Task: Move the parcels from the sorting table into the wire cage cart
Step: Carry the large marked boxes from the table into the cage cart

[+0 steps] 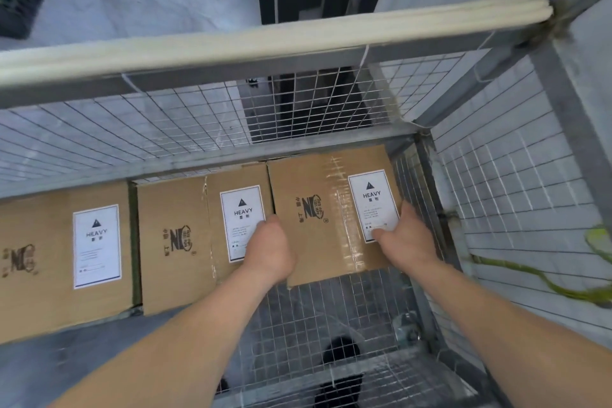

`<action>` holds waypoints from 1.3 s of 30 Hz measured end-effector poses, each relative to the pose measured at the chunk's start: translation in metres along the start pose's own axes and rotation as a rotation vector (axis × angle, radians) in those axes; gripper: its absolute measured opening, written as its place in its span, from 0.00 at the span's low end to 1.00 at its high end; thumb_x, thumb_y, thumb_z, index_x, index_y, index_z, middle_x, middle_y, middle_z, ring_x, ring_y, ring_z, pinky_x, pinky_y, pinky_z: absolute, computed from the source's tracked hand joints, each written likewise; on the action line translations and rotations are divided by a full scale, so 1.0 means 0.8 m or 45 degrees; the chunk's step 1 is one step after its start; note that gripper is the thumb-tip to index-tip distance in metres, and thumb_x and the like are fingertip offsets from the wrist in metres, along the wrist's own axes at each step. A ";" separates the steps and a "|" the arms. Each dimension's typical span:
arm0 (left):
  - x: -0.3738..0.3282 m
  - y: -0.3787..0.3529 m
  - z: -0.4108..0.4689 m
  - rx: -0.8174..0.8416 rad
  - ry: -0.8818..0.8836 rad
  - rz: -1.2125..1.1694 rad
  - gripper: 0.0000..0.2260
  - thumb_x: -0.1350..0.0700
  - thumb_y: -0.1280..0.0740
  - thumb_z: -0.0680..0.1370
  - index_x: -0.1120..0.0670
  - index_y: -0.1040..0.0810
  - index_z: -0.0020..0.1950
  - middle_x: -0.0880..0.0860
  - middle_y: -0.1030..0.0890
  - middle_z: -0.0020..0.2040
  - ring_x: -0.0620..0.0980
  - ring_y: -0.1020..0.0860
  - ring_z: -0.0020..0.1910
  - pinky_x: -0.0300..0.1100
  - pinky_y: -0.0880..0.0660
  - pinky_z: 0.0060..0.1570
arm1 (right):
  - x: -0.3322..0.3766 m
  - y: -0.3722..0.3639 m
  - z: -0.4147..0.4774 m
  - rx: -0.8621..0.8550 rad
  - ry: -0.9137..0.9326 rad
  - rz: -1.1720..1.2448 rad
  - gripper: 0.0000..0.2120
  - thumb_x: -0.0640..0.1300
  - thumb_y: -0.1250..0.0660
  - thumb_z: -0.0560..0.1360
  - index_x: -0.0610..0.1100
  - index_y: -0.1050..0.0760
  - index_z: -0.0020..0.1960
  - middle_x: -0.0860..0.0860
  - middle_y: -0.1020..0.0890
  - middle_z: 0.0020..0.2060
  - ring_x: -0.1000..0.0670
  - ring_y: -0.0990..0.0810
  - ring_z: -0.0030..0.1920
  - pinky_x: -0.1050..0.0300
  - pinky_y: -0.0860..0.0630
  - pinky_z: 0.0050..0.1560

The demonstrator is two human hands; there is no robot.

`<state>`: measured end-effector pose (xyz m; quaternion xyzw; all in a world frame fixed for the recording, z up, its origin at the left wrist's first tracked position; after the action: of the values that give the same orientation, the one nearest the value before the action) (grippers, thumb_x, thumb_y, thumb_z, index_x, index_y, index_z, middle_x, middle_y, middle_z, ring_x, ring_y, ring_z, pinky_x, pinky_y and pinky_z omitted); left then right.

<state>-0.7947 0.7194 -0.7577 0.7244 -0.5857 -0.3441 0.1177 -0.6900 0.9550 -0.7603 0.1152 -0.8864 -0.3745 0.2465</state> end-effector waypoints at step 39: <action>-0.114 0.313 -0.405 -0.286 -0.755 0.571 0.27 0.34 0.36 0.76 0.51 0.29 0.67 0.51 0.26 0.67 0.53 0.26 0.63 0.51 0.24 0.55 | 0.197 0.261 -0.456 -0.257 0.249 -0.263 0.36 0.59 0.37 0.78 0.45 0.44 0.80 0.48 0.39 0.80 0.47 0.41 0.79 0.46 0.37 0.75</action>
<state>-0.7880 0.6570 -0.3431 0.4301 -0.6968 -0.5663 0.0939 -0.6375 0.8167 -0.3360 0.2161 -0.7995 -0.4720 0.3020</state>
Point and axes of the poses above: each hand's wrist, its own z-axis towards the middle knuckle, its own y-axis out of the back of the hand, x = y × z, the point moved 5 cm from there along z, towards the middle knuckle
